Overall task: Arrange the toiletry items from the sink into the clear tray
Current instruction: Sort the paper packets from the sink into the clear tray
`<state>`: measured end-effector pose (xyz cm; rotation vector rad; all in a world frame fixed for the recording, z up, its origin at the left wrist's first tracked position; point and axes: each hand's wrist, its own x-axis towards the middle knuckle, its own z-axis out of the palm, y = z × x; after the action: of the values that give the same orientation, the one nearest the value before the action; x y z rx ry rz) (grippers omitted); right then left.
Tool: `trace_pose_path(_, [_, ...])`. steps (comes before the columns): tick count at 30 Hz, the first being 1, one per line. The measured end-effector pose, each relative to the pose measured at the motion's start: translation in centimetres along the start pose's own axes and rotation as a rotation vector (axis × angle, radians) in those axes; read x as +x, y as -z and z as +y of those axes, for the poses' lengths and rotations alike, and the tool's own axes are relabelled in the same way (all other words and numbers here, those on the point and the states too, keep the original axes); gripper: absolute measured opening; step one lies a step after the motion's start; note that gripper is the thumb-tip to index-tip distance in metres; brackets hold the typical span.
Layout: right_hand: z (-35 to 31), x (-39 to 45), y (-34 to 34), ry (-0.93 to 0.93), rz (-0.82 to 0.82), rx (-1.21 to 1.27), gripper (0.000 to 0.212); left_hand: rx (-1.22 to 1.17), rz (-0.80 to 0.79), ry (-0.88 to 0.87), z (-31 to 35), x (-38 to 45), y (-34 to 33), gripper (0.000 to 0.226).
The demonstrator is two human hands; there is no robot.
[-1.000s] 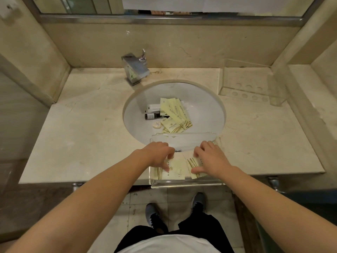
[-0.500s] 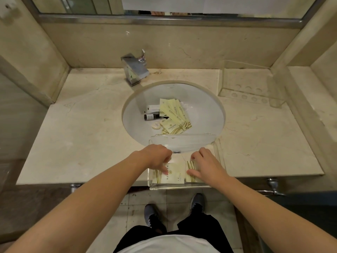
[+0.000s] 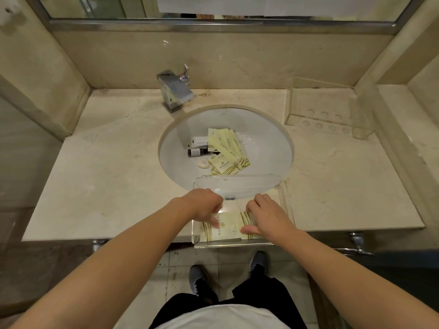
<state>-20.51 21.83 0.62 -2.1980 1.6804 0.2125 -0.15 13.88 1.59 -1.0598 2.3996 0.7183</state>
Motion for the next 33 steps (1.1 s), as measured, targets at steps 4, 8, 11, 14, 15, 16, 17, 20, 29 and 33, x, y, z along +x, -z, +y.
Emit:
trace_pose_path(4, [-0.1, 0.1, 0.0, -0.009, 0.011, 0.010, 0.062, -0.017, -0.007, -0.004, 0.2, -0.1, 0.2, 0.041])
trace_pose_path(8, [0.5, -0.1, 0.2, 0.049, 0.043, -0.070, 0.066, -0.029, -0.035, -0.023, 0.7, -0.1, 0.4, 0.050])
trace_pose_path(11, [1.5, -0.3, 0.5, 0.097, 0.032, -0.108, 0.072, -0.001, -0.029, -0.040, 0.7, -0.2, 0.2, 0.053])
trace_pose_path(14, [2.2, -0.3, 0.7, 0.136, -0.004, -0.125, 0.076, 0.007, -0.020, -0.048, 0.7, -0.4, 0.0, 0.051])
trace_pose_path(15, [2.2, -0.3, 0.8, 0.140, -0.018, -0.128, 0.076, 0.006, -0.020, -0.050, 0.7, -0.4, 0.0, 0.050])
trace_pose_path(16, [2.2, -0.2, 0.8, 0.140, -0.029, -0.128, 0.076, 0.005, -0.021, -0.051, 0.7, -0.4, 0.0, 0.050])
trace_pose_path(17, [2.1, -0.2, 0.9, 0.137, -0.036, -0.124, 0.076, 0.002, -0.023, -0.051, 0.7, -0.4, 0.0, 0.050])
trace_pose_path(20, [1.9, 0.0, 0.7, 0.135, -0.042, -0.098, 0.073, -0.003, -0.026, -0.050, 0.7, -0.3, 0.1, 0.050])
trace_pose_path(29, [1.9, 0.1, 0.1, 0.182, 0.018, -0.156, 0.070, -0.056, -0.019, -0.044, 0.6, 0.0, 0.4, 0.046])
trace_pose_path(33, [2.2, 0.4, 0.3, 0.119, 0.125, -0.151, 0.057, -0.079, 0.120, -0.005, 0.5, 0.0, 1.2, 0.039])
